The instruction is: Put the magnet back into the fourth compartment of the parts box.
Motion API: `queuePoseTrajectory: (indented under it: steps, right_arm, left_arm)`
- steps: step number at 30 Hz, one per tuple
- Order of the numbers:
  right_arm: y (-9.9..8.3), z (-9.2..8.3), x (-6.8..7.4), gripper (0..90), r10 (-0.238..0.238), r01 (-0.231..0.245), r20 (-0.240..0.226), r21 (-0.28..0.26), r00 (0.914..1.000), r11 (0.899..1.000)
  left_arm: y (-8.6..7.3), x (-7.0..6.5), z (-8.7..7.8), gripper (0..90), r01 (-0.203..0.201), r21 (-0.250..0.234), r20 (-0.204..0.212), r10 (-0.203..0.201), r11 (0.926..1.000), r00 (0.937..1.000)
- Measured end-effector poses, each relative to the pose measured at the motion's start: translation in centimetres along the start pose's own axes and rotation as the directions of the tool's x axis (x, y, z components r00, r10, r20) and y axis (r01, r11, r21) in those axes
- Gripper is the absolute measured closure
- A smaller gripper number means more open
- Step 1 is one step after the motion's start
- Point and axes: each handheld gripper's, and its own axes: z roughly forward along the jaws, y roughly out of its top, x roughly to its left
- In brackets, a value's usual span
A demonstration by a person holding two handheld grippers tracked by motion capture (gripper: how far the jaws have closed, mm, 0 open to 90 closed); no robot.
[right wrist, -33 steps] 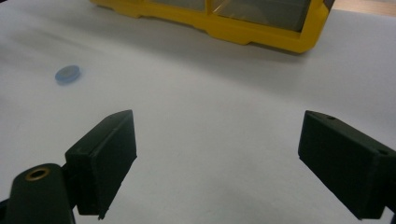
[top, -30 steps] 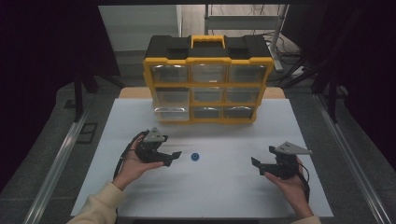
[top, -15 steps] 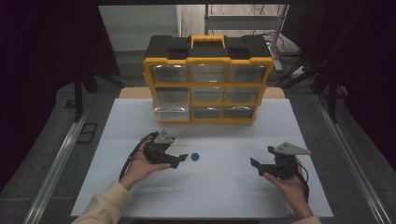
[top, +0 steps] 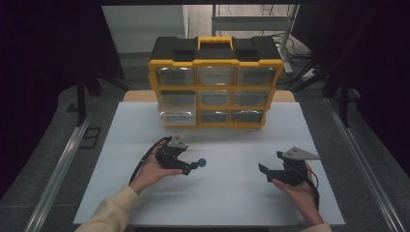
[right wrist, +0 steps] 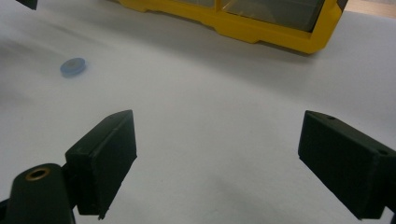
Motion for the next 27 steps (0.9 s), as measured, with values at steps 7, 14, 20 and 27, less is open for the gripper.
queuePoseTrajectory:
  steps: [7,14,20,27]
  right_arm:
    - [0.0,0.1,-0.2,11.9,0.005,-0.005,-0.001,0.0,1.0,1.0]
    - [0.1,0.2,-0.2,11.9,0.002,-0.002,0.0,0.002,1.0,1.0]
    - [0.0,0.3,-0.2,11.9,0.002,-0.002,-0.001,0.004,1.0,1.0]
    - [0.0,0.3,-0.2,11.9,-0.003,0.003,0.002,0.006,1.0,1.0]
  left_arm:
    - [0.4,0.1,1.1,18.0,0.002,0.035,0.031,-0.003,0.9994,0.9995]
    - [0.9,0.1,2.2,17.7,-0.008,0.062,0.036,0.006,0.9981,0.9993]
    - [1.4,0.1,3.1,18.1,-0.027,0.095,0.039,0.023,0.9951,0.999]
    - [1.7,0.1,4.5,20.1,-0.039,0.132,0.042,0.033,0.9905,0.9986]
